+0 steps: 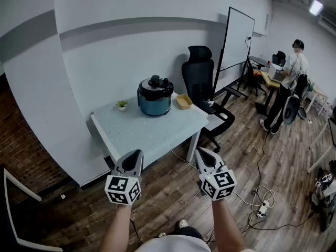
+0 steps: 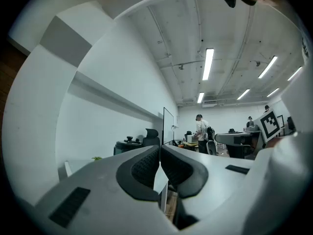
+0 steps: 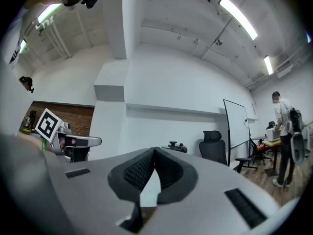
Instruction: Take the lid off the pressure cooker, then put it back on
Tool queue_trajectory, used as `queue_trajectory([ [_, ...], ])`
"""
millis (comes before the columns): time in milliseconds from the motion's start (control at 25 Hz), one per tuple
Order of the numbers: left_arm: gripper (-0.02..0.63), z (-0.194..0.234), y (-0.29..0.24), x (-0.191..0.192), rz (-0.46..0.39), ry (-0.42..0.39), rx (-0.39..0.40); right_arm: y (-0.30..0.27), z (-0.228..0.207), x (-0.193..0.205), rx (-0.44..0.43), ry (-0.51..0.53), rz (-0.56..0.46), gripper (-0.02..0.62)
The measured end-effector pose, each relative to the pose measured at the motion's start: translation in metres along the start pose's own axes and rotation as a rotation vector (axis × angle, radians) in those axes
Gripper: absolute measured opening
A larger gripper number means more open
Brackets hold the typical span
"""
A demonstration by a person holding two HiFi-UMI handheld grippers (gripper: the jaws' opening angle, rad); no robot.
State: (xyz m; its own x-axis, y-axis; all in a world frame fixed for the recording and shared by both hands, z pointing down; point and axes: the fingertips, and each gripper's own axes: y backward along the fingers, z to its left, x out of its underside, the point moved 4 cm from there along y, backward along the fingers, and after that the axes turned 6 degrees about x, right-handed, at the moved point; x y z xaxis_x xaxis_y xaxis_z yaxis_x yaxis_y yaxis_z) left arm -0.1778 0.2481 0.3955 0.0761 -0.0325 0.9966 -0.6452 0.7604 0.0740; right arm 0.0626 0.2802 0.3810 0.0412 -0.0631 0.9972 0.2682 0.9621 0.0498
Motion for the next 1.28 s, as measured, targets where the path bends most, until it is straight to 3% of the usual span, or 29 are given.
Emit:
queue_trajectory([
  [880,0.033,0.005,-0.023,0.01,0.002,0.009,0.021,-0.023,-0.007,-0.001,-0.016,0.007,-0.017,0.0],
  [960,0.232,0.004,-0.029,0.011,-0.003,0.005,0.031,-0.025,-0.01,0.001,-0.016,0.007,-0.013,0.0],
  [1000,0.265,0.004,-0.031,0.01,-0.006,-0.002,0.033,-0.027,-0.011,0.001,-0.016,0.006,-0.012,0.0],
  [1120,0.336,0.003,-0.036,0.011,-0.011,-0.033,0.024,-0.03,-0.013,0.005,-0.019,0.002,-0.006,0.0],
  [1280,0.354,0.003,-0.046,0.012,-0.001,-0.042,0.035,-0.037,-0.019,0.008,-0.024,-0.003,-0.003,0.0],
])
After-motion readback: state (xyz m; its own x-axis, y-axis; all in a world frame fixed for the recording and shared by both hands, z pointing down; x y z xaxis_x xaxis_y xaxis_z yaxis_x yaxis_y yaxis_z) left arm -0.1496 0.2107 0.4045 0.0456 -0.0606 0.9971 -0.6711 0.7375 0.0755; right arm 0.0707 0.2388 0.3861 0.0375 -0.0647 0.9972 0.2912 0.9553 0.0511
